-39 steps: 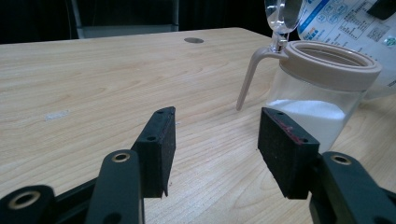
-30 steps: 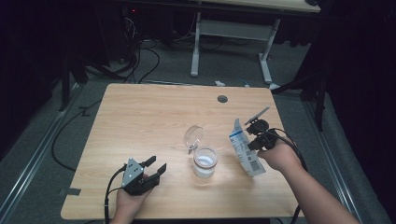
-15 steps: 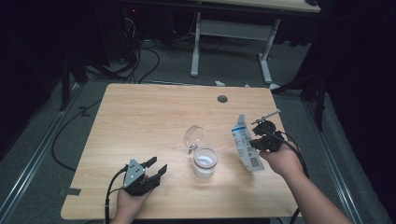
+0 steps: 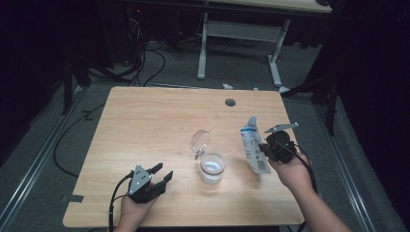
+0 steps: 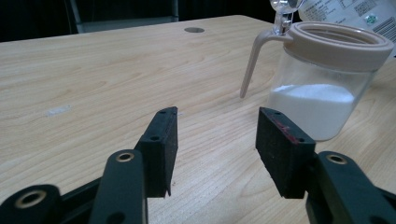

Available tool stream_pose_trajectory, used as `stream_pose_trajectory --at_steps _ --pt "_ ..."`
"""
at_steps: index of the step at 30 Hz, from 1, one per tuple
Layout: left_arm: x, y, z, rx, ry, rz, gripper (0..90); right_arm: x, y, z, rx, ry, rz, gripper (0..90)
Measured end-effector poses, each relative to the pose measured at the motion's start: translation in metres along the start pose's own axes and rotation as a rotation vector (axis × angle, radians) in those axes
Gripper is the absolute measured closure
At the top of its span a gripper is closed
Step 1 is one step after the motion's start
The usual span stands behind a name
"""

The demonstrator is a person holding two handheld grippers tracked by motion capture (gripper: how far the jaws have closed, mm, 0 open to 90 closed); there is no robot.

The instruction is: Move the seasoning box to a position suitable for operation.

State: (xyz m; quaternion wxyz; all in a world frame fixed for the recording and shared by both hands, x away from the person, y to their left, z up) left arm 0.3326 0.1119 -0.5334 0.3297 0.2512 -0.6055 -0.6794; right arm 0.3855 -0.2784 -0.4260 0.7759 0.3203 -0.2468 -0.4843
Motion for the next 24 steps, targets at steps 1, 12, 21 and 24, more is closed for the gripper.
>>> stream_pose_trajectory --at_steps 1,12,21,24 --pt "0.000 0.000 0.000 -0.005 -0.001 0.003 50.8 0.000 -0.001 0.000 0.005 0.001 -0.002 90.0" --pt "-0.012 0.000 0.004 -0.007 0.014 0.030 50.8 -0.001 -0.018 0.005 0.145 -0.012 -0.038 90.0" --pt "-0.022 -0.002 0.012 -0.004 0.032 0.022 48.8 0.000 -0.035 0.008 0.266 -0.027 -0.079 90.0" --pt "-0.024 -0.002 0.014 -0.004 0.037 0.015 48.2 -0.001 -0.041 0.010 0.313 -0.028 -0.084 90.0"
Point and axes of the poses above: each handheld gripper's, and its own axes: z roughly backward along the jaws, y roughly out of its top, x roughly to its right, the point moved 3 cm from there along -z, roughly forward along the jaws, and after that the axes turned 11 degrees about x, right-handed, at the moved point
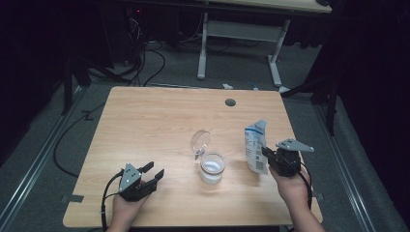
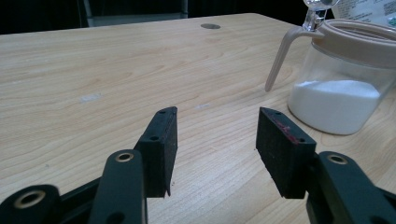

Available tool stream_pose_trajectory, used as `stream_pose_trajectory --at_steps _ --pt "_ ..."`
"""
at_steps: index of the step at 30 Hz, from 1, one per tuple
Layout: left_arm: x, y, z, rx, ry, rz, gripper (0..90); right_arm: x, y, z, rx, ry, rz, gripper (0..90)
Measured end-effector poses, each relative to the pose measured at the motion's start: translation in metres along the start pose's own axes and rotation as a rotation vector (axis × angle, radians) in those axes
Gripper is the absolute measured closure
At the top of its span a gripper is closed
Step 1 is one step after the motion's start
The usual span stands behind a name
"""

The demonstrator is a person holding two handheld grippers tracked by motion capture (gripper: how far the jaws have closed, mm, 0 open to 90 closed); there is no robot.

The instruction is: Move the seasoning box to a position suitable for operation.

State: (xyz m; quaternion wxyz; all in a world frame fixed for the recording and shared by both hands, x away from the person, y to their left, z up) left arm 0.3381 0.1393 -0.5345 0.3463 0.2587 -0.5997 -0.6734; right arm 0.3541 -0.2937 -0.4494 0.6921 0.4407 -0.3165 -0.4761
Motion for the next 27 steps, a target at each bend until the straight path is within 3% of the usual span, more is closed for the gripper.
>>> stream_pose_trajectory --at_steps 5,12,17,27 --pt "-0.001 0.000 0.002 -0.003 0.007 -0.002 48.0 0.003 -0.006 0.004 0.074 0.009 -0.041 90.0" --pt "0.000 0.002 0.004 0.003 0.001 -0.015 48.0 0.002 -0.015 0.010 0.157 -0.014 -0.034 90.0" --pt "-0.001 0.002 0.005 0.005 -0.003 0.016 48.2 0.001 -0.022 0.012 0.217 -0.027 -0.041 90.0" --pt "-0.003 0.005 0.007 -0.002 -0.001 0.010 48.2 0.007 -0.030 0.015 0.302 -0.052 -0.059 90.0"
Point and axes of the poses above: each handheld gripper's, and its own axes: z roughly backward along the jaws, y roughly out of its top, x roughly to its right, the point moved 3 cm from there along -z, roughly forward along the jaws, and after that the axes turned 11 degrees about x, right-handed, at the moved point
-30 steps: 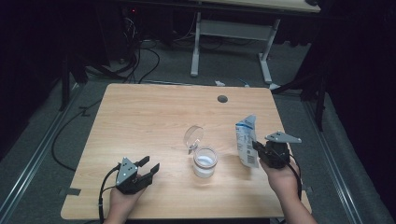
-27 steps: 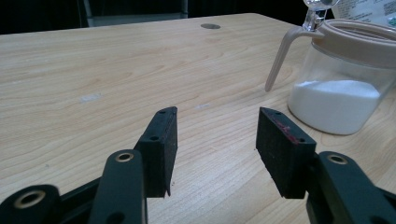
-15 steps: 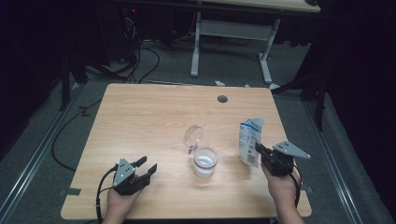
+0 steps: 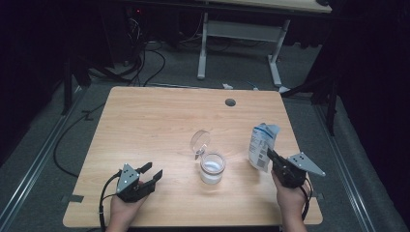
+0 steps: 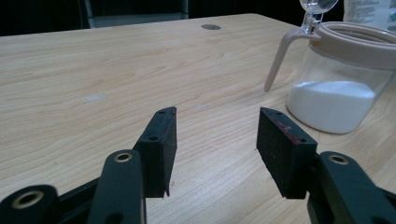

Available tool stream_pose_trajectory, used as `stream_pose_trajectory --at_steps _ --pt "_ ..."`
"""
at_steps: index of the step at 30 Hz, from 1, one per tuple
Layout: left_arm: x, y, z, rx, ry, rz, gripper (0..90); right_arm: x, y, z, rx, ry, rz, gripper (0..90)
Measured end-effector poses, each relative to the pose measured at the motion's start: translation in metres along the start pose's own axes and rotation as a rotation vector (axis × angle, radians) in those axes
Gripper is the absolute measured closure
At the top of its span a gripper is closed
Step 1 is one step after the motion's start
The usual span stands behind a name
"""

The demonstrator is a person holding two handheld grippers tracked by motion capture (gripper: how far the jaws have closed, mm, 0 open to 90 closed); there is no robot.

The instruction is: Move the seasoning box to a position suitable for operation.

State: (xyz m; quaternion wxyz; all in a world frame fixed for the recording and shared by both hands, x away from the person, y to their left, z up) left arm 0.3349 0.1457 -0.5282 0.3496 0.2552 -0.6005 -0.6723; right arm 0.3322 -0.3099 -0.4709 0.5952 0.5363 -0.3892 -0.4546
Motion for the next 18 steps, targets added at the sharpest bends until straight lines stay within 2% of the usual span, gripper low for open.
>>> stream_pose_trajectory --at_steps 3,6,11,18 --pt "-0.004 0.000 0.003 -0.005 0.005 -0.002 47.6 0.006 0.004 0.000 0.012 -0.011 0.013 90.0" --pt "-0.006 -0.001 0.005 -0.011 0.012 0.005 47.6 0.010 0.006 0.001 0.032 -0.014 0.004 90.0" --pt "-0.007 0.000 0.007 -0.006 0.023 -0.001 47.4 0.015 0.000 -0.001 0.025 -0.014 0.003 90.0" --pt "-0.008 -0.001 0.008 -0.006 0.022 0.005 47.3 0.014 -0.009 -0.009 0.014 -0.018 0.018 90.0"
Point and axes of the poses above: each handheld gripper's, and its own axes: z roughly backward along the jaws, y roughly out of its top, x roughly to its right, the point moved 3 cm from there along -z, roughly forward along the jaws, and after that the axes turned 11 degrees about x, right-handed, at the moved point
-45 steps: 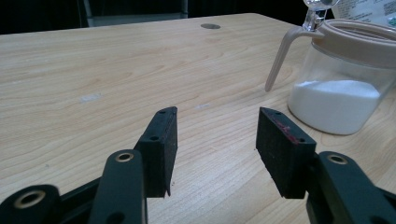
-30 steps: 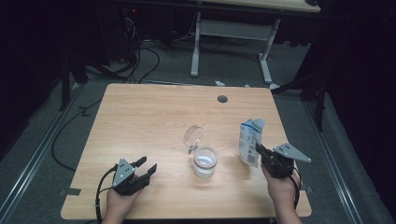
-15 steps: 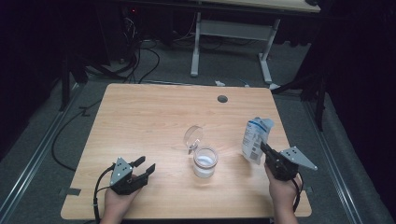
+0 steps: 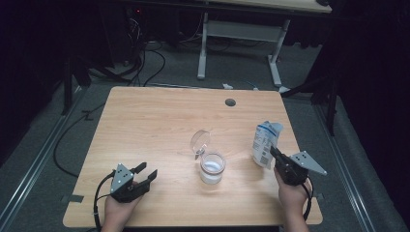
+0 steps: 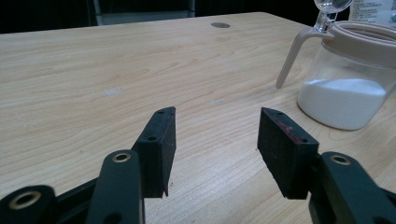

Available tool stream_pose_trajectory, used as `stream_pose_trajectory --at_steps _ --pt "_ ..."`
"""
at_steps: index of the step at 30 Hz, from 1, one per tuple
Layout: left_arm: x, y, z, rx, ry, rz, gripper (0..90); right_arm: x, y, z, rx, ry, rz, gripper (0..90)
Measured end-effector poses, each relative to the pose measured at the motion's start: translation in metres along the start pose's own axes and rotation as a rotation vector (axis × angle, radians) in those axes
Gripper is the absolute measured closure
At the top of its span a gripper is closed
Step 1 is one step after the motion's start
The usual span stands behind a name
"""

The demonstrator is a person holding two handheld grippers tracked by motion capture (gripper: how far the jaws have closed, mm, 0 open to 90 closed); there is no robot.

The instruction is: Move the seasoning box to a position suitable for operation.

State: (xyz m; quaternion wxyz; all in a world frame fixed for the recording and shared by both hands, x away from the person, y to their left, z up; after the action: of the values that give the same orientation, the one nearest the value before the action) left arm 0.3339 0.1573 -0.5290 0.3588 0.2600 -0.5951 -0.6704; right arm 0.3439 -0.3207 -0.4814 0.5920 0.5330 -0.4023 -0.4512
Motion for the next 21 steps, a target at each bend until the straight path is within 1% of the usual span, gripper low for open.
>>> stream_pose_trajectory --at_steps 6,13,15,21 --pt "0.001 -0.001 -0.001 -0.002 -0.005 0.000 47.2 0.001 -0.005 -0.004 -0.007 -0.007 0.004 90.0" --pt "0.002 -0.002 -0.002 -0.007 -0.009 0.005 47.1 0.003 -0.009 -0.003 -0.012 -0.011 0.000 90.0" --pt "0.002 -0.001 -0.002 -0.004 -0.009 0.006 47.2 0.003 -0.012 -0.004 -0.022 -0.013 0.002 90.0" --pt "0.000 -0.001 -0.001 -0.001 -0.011 0.007 47.1 0.004 -0.015 0.000 -0.015 -0.016 0.003 89.9"
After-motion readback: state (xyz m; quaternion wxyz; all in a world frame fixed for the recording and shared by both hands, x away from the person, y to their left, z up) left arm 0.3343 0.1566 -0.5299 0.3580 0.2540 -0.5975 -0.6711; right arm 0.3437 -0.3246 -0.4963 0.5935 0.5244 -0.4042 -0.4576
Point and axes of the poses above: each handheld gripper's, and its own axes: z roughly backward along the jaws, y roughly out of its top, x roughly to its right, the point moved 3 cm from there along -z, roughly forward along the jaws, and after that the axes turned 11 degrees about x, right-handed, at the moved point
